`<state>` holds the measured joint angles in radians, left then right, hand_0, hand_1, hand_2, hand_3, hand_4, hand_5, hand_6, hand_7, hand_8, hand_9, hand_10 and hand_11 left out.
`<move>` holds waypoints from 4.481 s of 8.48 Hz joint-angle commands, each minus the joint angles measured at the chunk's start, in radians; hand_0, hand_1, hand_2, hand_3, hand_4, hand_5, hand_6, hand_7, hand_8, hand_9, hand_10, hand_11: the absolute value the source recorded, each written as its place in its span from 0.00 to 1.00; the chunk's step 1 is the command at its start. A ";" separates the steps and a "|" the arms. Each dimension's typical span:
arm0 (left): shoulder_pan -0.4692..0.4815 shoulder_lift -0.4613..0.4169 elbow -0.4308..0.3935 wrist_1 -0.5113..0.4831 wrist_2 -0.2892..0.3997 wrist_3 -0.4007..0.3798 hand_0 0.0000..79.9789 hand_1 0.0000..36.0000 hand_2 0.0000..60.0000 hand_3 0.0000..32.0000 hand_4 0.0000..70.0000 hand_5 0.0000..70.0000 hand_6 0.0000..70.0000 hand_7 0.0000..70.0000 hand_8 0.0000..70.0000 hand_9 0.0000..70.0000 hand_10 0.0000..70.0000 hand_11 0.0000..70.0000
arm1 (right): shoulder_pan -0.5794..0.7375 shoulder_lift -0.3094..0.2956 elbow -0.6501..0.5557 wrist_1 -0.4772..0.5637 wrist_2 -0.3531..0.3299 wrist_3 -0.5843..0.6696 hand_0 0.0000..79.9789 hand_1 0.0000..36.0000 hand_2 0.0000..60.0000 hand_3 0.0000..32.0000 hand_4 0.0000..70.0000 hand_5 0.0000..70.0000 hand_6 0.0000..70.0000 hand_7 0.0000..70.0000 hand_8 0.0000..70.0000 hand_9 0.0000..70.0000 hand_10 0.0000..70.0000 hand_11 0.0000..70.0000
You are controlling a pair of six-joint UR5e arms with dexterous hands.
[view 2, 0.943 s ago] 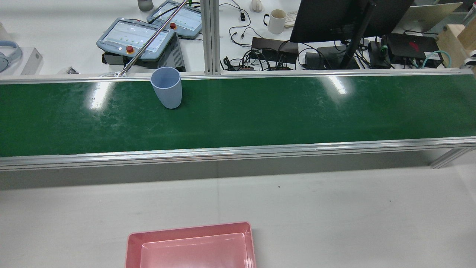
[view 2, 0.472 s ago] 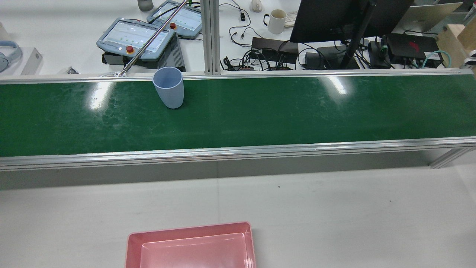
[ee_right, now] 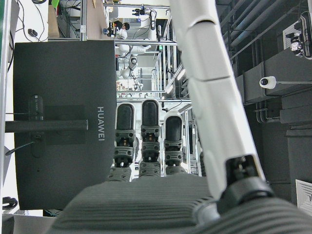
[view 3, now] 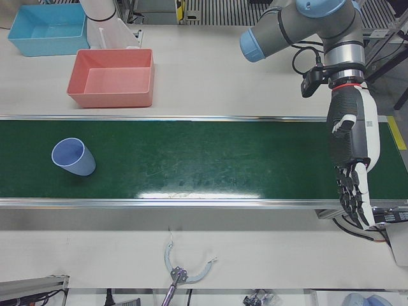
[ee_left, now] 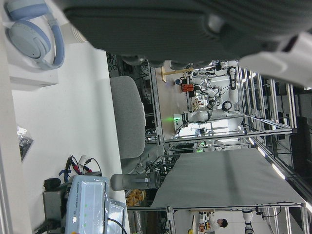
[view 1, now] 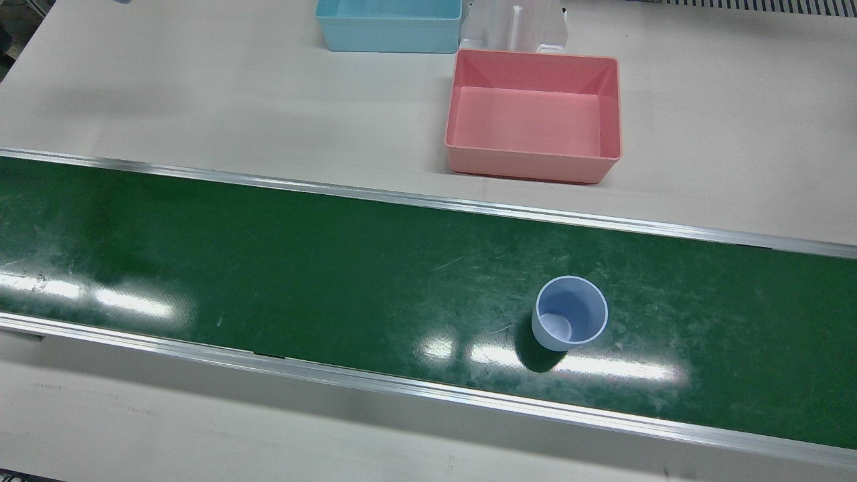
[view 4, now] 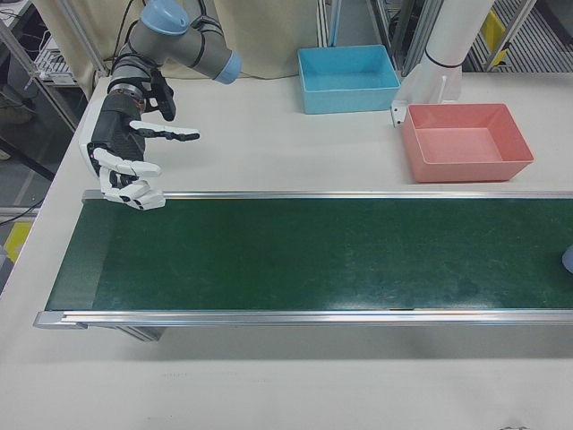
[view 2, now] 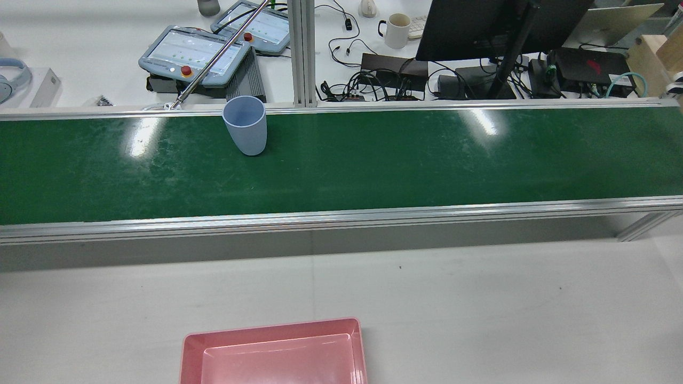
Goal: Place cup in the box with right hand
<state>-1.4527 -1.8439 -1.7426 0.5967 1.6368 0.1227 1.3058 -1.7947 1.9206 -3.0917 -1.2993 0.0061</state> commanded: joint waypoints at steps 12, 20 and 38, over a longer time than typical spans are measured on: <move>0.000 0.000 0.000 0.000 0.000 0.000 0.00 0.00 0.00 0.00 0.00 0.00 0.00 0.00 0.00 0.00 0.00 0.00 | 0.000 0.000 0.000 0.001 0.000 0.000 1.00 0.71 0.00 0.00 0.38 0.20 0.23 0.82 0.44 0.56 0.35 0.54; 0.000 0.000 0.003 -0.005 0.000 0.000 0.00 0.00 0.00 0.00 0.00 0.00 0.00 0.00 0.00 0.00 0.00 0.00 | -0.002 0.000 0.000 0.001 0.000 0.000 1.00 0.69 0.00 0.00 0.39 0.20 0.23 0.84 0.45 0.57 0.36 0.55; 0.002 0.012 0.018 -0.032 0.002 -0.012 0.00 0.00 0.00 0.00 0.00 0.00 0.00 0.00 0.00 0.00 0.00 0.00 | 0.004 0.009 0.017 -0.008 -0.002 -0.003 1.00 0.77 0.00 0.00 0.46 0.21 0.25 0.88 0.45 0.58 0.35 0.54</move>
<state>-1.4512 -1.8311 -1.7242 0.5645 1.6383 0.1105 1.3083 -1.7856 1.9365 -3.1001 -1.3016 0.0031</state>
